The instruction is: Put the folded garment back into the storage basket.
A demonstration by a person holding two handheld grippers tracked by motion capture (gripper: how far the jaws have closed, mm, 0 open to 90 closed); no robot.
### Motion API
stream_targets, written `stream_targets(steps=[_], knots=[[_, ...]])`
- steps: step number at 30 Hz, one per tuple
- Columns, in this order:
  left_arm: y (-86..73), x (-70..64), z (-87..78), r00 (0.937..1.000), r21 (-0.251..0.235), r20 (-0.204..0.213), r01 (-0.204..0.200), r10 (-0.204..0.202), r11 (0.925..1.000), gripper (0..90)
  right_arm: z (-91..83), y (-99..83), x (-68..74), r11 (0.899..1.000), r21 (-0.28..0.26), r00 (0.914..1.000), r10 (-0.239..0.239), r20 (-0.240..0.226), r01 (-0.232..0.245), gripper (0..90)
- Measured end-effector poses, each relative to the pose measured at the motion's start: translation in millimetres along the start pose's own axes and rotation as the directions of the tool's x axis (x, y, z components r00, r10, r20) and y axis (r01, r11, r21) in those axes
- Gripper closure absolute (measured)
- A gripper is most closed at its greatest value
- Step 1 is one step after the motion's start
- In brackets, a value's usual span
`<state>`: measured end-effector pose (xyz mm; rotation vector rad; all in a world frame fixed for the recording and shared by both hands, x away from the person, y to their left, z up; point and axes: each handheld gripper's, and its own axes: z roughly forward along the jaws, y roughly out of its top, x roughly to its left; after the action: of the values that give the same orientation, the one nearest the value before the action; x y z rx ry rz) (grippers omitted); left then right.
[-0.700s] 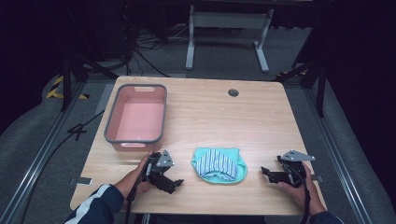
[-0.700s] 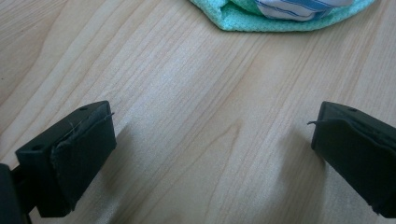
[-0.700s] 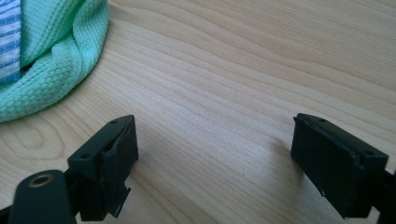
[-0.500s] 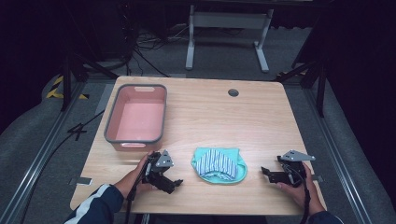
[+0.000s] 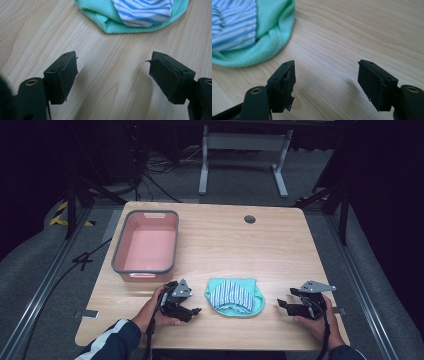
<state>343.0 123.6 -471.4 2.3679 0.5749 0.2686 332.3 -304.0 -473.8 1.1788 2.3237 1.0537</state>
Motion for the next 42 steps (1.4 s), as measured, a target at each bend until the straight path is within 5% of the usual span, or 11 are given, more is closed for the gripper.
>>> stream_targets(steps=[7,15,27,30,36,39,42], knots=[[28.8,7.3,5.5,0.9995,-0.013,-0.031,-0.003,0.003,0.9999,30.7,3.9,21.8,19.8,0.999,-0.040,0.9987,-0.028,-0.043,0.027,37.3],[50.4,19.1,23.5,0.9973,-0.050,-0.053,0.049,-0.051,0.9976,34.4,24.5,46.8,39.6,0.997,-0.029,0.9958,-0.068,-0.061,0.066,39.5],[46.6,25.0,49.3,0.9948,-0.011,0.003,0.102,-0.102,0.9947,32.2,61.1,52.0,53.9,0.994,0.067,0.9960,-0.089,-0.012,0.090,40.2],[44.9,25.9,49.3,0.9939,-0.017,0.000,0.111,-0.111,0.9937,29.9,61.8,49.0,52.2,0.997,0.052,0.9987,-0.047,-0.020,0.048,38.9],[44.9,24.8,49.0,0.9933,-0.016,-0.001,0.116,-0.116,0.9932,30.4,61.2,47.0,52.3,0.998,0.039,0.9978,-0.051,-0.041,0.053,47.5],[46.0,23.3,47.0,0.9953,-0.010,0.019,0.095,-0.095,0.9954,41.2,60.1,47.7,55.5,0.997,0.042,0.9955,-0.067,-0.067,0.070,61.0],[47.0,21.7,46.4,0.9951,-0.010,0.031,0.094,-0.094,0.9955,55.3,59.9,47.9,57.4,0.997,0.043,0.9954,-0.064,-0.071,0.067,64.5]])
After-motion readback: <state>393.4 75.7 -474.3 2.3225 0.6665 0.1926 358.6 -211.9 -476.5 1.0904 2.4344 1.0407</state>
